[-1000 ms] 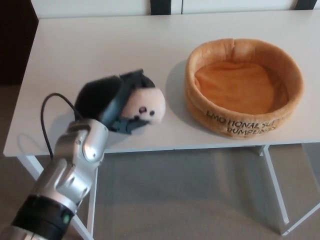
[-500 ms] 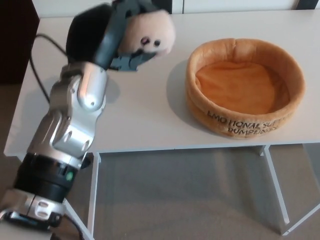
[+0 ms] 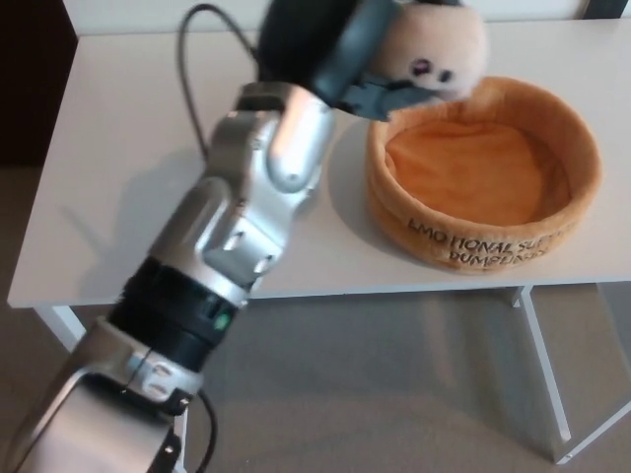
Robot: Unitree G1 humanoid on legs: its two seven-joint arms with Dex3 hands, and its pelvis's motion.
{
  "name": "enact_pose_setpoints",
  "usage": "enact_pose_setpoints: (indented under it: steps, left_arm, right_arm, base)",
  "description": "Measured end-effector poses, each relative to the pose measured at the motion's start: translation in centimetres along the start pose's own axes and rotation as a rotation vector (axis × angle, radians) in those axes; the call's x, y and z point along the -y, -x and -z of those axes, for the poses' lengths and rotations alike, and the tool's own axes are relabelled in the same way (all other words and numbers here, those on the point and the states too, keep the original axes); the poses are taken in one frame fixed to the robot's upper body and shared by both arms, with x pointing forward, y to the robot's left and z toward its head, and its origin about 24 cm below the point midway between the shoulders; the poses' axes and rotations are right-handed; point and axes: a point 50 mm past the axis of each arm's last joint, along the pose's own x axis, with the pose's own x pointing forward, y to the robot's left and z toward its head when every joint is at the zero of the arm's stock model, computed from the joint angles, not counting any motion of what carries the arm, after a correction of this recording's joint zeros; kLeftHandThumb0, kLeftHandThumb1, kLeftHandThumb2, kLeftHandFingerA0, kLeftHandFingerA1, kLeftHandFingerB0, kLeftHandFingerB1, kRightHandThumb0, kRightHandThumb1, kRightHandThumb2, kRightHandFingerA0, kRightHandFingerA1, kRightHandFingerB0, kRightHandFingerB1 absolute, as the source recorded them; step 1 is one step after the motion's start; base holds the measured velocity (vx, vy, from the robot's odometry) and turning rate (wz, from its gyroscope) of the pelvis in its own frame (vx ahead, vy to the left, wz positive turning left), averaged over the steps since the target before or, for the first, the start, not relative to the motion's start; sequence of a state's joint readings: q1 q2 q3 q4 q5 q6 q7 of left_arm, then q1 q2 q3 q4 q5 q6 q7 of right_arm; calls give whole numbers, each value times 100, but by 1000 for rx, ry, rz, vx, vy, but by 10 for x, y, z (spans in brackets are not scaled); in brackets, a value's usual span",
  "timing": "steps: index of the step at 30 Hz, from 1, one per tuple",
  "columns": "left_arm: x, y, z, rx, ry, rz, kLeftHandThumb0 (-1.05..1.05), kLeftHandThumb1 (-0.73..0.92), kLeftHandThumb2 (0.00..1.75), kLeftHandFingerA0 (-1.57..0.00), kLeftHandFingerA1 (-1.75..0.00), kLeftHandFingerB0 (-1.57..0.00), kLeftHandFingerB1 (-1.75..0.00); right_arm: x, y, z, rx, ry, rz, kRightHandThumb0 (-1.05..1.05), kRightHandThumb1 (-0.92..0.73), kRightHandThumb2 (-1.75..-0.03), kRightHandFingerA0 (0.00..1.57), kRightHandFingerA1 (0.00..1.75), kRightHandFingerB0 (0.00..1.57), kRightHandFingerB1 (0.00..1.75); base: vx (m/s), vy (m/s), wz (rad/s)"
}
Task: The robot walks towards a table in front, picks a dumpling toy with left hand and puts it in an orange round plate
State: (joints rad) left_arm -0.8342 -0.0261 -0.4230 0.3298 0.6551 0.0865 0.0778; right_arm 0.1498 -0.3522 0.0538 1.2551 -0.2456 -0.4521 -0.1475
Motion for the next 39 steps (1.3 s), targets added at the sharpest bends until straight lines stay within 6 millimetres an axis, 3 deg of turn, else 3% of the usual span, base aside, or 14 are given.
enact_pose_setpoints:
  steps: [3, 4, 6, 11, 13, 19, 20, 21, 22, 25, 26, 28, 34, 39]
  left_arm:
    - [12, -3, -8, 16, -9, 43, -22, 71, 61, -91, -154, -83, -55]
    - [14, -4, -9, 16, -8, 49, -14, 72, 63, -84, -163, -76, -103]
    - [20, -6, -12, 11, -3, 70, -14, 70, 63, -84, -159, -81, -82]
    - [34, -13, -13, -14, -19, 116, -17, 74, 64, -82, -161, -74, -104]
    - [35, -15, -12, -22, -25, 121, -19, 72, 65, -83, -158, -80, -67]
    - [37, -18, -7, -56, -40, 131, -21, 69, 63, -85, -158, -79, -58]
    - [37, -19, -6, -65, -40, 129, -17, 69, 62, -82, -154, -78, -54]
    - [37, -19, -6, -68, -41, 128, -17, 69, 62, -82, -154, -78, -54]
    - [37, -19, -4, -75, -42, 127, -22, 66, 61, -85, -138, -66, -45]
    - [36, -20, -1, -97, -47, 128, -22, 66, 61, -85, -138, -66, -45]
    - [36, -21, 0, -105, -48, 128, -70, 43, 73, -9, -36, -5, -21]
    - [35, -22, 2, -117, -53, 132, -73, 43, 84, -5, -20, 0, -14]
    - [30, -34, -10, -129, -145, 230, -89, 39, 75, -4, -22, 0, -13]
    - [33, -36, -12, -152, -171, 306, -84, 44, 92, 0, -7, 0, -9]
  right_arm:
    - [0, 0, 0, 0, 0, -2, -45, -70, -62, 67, 44, 44, 34]
    - [0, 0, 0, 0, 0, -3, -51, -57, -88, 63, 60, 36, 48]
    - [0, 0, 0, 0, 1, -4, -52, -57, -88, 63, 60, 35, 48]
    - [0, -2, -3, -1, 10, -6, -48, -69, -61, 67, 45, 43, 34]
    - [0, -3, -4, -1, 12, -5, -45, -70, -61, 70, 46, 42, 34]
    - [2, -6, -6, -11, 15, 1, -45, -69, -62, 70, 46, 43, 35]
    - [2, -6, -6, -14, 16, 1, -51, -57, -88, 63, 60, 35, 48]
    - [2, -6, -6, -15, 16, 1, -51, -57, -88, 63, 60, 35, 48]
    - [2, -6, -6, -16, 17, 1, -45, -69, -61, 70, 46, 40, 34]
    - [1, -6, -6, -18, 22, -2, -45, -69, -61, 70, 46, 40, 34]
    - [1, -6, -6, -20, 24, -3, -48, -68, -61, 69, 43, 45, 34]
    - [1, -6, -5, -23, 27, -5, -46, -70, -62, 67, 44, 43, 34]
    - [1, -7, -7, -16, 29, -4, -46, -70, -61, 66, 44, 44, 35]
    - [2, -7, -8, -12, 31, -5, -47, -69, -61, 67, 43, 44, 34]
  base:
    - [0, 0, 0]
    - [0, 0, 0]
    - [0, 0, 0]
    - [0, 0, 0]
    - [0, 0, 0]
    - [0, 0, 0]
    - [0, 0, 0]
    - [0, 0, 0]
    - [0, 0, 0]
    - [0, 0, 0]
    - [0, 0, 0]
    - [0, 0, 0]
    - [0, 0, 0]
    - [0, 0, 0]
